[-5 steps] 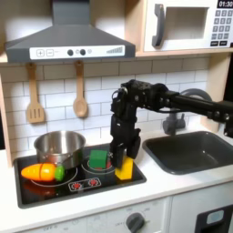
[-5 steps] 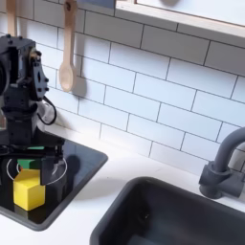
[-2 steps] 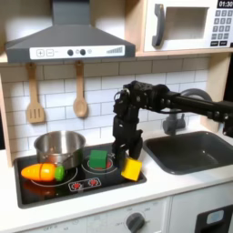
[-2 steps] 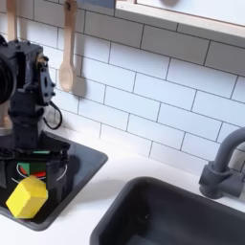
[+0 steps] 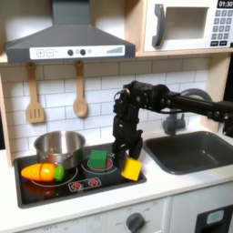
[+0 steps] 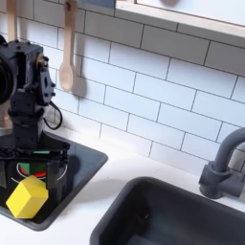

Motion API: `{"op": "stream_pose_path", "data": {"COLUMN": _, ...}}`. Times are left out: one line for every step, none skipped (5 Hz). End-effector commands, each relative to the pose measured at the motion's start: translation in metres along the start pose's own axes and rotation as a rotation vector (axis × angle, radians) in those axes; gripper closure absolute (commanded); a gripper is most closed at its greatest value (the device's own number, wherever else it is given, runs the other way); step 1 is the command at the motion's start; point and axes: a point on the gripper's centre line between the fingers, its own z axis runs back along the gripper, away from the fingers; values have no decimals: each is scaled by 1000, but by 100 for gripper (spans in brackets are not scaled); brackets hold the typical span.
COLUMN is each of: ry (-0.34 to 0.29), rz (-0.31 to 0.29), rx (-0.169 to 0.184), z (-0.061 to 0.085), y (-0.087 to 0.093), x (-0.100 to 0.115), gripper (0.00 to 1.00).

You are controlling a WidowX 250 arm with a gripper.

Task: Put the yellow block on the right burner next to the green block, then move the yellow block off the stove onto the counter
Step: 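Move the yellow block off the stove onto the counter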

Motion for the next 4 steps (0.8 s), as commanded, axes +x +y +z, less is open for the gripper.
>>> {"op": "stream_pose_path", "data": {"ry": -24, "rz": 20, "rx": -3, "z": 6, "y": 14, "x": 7, "gripper": 0}}
{"op": "stream_pose_path", "data": {"ry": -29, "rz": 41, "rx": -10, "z": 8, "y": 26, "x": 11, "gripper": 0}}
{"op": "stream_pose_path", "data": {"ry": -45, "rz": 52, "rx": -20, "z": 14, "y": 30, "x": 16, "gripper": 0}}
{"op": "stream_pose_path", "data": {"ry": -55, "rz": 47, "rx": -24, "z": 17, "y": 28, "x": 18, "gripper": 0}}
